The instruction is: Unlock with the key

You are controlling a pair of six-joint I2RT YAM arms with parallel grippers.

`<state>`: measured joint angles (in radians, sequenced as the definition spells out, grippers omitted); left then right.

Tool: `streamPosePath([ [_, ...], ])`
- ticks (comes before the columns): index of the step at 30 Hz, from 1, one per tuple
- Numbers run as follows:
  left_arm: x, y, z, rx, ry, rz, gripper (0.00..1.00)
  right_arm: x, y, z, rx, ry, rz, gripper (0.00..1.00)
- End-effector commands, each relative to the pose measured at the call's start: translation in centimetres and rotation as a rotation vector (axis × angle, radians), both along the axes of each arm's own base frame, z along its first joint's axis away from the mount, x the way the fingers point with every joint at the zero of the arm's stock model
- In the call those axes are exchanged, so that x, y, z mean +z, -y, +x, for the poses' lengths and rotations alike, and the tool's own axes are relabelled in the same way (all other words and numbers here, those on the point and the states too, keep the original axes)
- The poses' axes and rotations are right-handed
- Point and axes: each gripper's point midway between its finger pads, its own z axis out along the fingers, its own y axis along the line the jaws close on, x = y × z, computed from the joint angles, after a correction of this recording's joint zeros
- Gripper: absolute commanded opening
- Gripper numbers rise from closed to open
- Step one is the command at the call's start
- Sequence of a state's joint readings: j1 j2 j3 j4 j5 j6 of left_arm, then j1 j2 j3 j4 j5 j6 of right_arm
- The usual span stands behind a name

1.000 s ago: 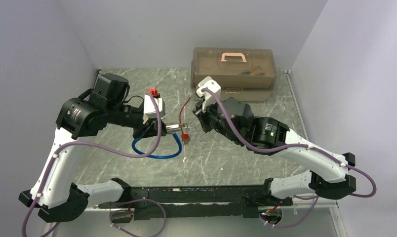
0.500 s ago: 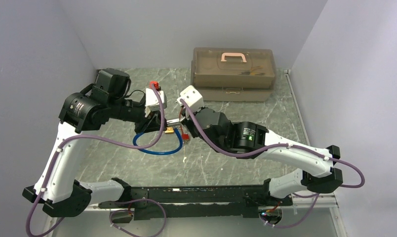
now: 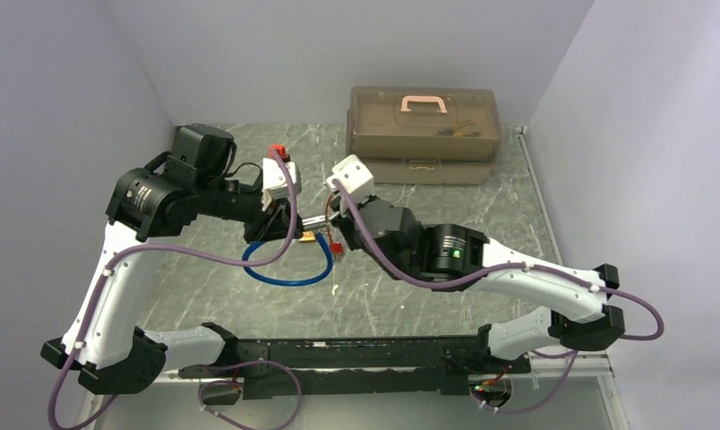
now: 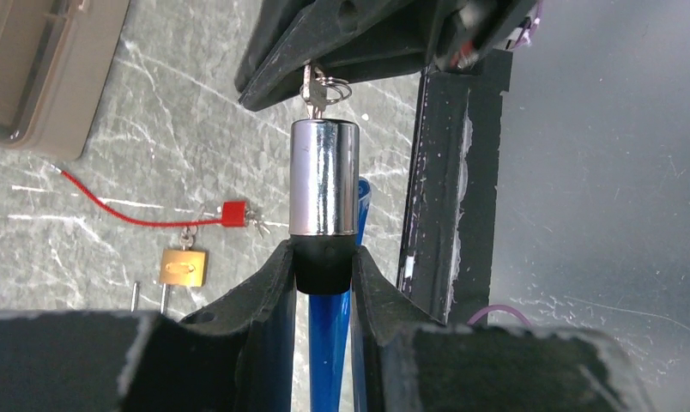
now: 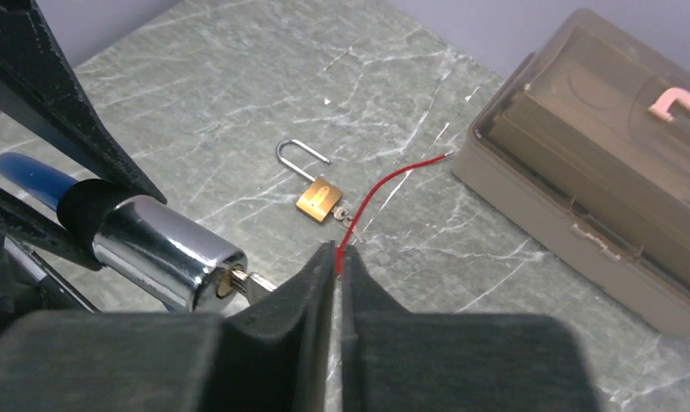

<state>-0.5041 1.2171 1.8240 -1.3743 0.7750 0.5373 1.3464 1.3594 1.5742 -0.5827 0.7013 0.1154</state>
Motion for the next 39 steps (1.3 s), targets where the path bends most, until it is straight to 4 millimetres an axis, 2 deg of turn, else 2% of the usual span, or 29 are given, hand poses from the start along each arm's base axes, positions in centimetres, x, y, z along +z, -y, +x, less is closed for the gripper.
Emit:
streamPosePath([
  [1, 2.6, 1.1, -0.1, -0.067, 0.117, -0.107, 0.0, 4.7, 3.5, -0.1, 0.014, 0.012, 0.19, 0.23],
  [4, 2.1, 1.0, -0.4, -0.072, 0.115, -0.101, 0.0, 6.5, 6.6, 0.3, 0.055, 0.009, 0.288, 0.42],
  [7, 1.6, 0.9, -0.7, -0.088, 0.109, -0.09, 0.0, 7.8, 8.0, 0.1, 0.115, 0.015, 0.334, 0.63],
  [11, 1.4, 0.6, -1.1, -0.104, 0.121, -0.085, 0.0, 8.4, 6.4, -1.9, 0.304, -0.004, 0.337, 0.77],
  [14, 1.4, 0.6, -1.2, -0.111, 0.127, -0.083, 0.0, 8.7, 4.2, -4.2, 0.497, -0.036, 0.372, 0.8],
  [18, 1.3, 0.5, -1.3, -0.12, 0.137, -0.083, 0.0, 8.7, 2.0, -6.4, 0.695, -0.093, 0.4, 0.77],
  [23, 1.8, 0.5, -1.2, -0.121, 0.155, -0.085, 0.0, 7.8, 0.3, -6.1, 0.746, -0.176, 0.385, 0.71],
  [31, 2.1, 0.4, -1.4, -0.124, 0.174, -0.091, 0.0, 7.9, 0.8, -5.7, 0.809, -0.243, 0.443, 0.52],
  [32, 2.2, 0.4, -1.4, -0.125, 0.175, -0.092, 0.0, 7.9, 0.8, -5.7, 0.819, -0.259, 0.448, 0.47],
  [35, 2.3, 0.4, -1.3, -0.123, 0.179, -0.093, 0.0, 7.6, 0.8, -5.7, 0.842, -0.3, 0.447, 0.22],
  [36, 2.3, 0.4, -1.4, -0.124, 0.18, -0.094, 0.0, 7.5, 0.8, -5.6, 0.845, -0.311, 0.444, 0.18],
  [39, 2.4, 0.4, -1.4, -0.123, 0.183, -0.094, 0.0, 7.1, 0.8, -5.4, 0.839, -0.328, 0.439, 0.21],
])
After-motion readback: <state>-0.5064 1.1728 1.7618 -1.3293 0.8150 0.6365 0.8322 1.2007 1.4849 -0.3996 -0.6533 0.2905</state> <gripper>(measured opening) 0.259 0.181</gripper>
